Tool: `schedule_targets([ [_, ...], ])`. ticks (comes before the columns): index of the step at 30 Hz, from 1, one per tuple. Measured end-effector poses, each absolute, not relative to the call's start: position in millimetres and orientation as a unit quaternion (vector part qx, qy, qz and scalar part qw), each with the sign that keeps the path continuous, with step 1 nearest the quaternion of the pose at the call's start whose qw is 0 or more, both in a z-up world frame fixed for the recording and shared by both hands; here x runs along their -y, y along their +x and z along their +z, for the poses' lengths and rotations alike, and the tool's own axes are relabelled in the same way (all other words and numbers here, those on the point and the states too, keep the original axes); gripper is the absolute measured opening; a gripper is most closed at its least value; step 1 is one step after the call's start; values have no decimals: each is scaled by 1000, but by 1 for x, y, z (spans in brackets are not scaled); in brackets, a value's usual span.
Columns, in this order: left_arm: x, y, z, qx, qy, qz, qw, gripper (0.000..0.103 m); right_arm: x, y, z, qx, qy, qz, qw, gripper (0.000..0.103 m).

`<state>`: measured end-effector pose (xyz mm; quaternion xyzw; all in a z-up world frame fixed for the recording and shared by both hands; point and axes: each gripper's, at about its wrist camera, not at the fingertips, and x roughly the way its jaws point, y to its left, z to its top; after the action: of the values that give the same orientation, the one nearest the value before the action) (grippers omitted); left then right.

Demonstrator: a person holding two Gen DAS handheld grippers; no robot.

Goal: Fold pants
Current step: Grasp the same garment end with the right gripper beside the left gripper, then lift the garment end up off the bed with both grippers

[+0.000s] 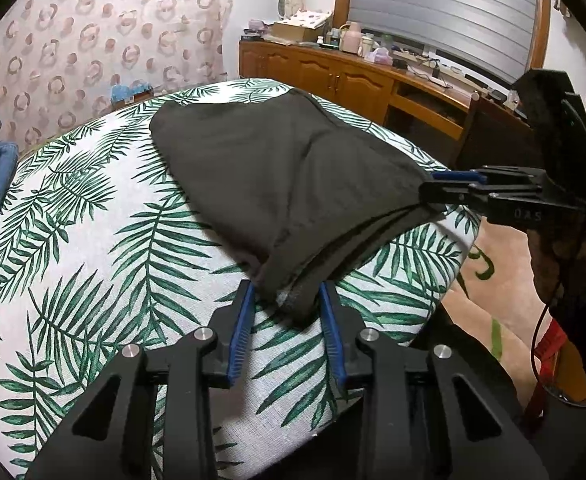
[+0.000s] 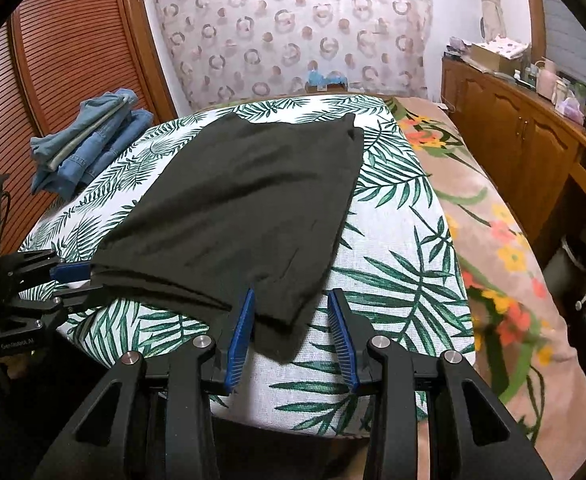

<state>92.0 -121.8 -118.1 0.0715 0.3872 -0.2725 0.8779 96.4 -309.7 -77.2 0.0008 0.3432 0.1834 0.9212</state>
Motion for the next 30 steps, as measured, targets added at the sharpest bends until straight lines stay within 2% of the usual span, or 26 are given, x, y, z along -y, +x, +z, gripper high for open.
schedule_targets([
  [3,122,92,-118,-387,72,-272,878,34,305,94,-76,-340,-4,189,921,15],
  [6,122,92,-118,-387,71,-272,878,34,302,89,-72,-328,-10,189,926,9],
  [20,118,95,-118,-389,62,-264,880,34,301,87,-78,-342,-18,165,925,10],
  [23,116,96,-119,-388,59,-262,882,34,299,89,-79,-345,-25,158,925,18],
  [25,115,97,-119,-388,55,-263,882,35,296,91,-81,-345,-43,138,927,28],
  [30,115,100,-120,-386,54,-262,883,37,293,92,-83,-348,-30,148,925,29],
])
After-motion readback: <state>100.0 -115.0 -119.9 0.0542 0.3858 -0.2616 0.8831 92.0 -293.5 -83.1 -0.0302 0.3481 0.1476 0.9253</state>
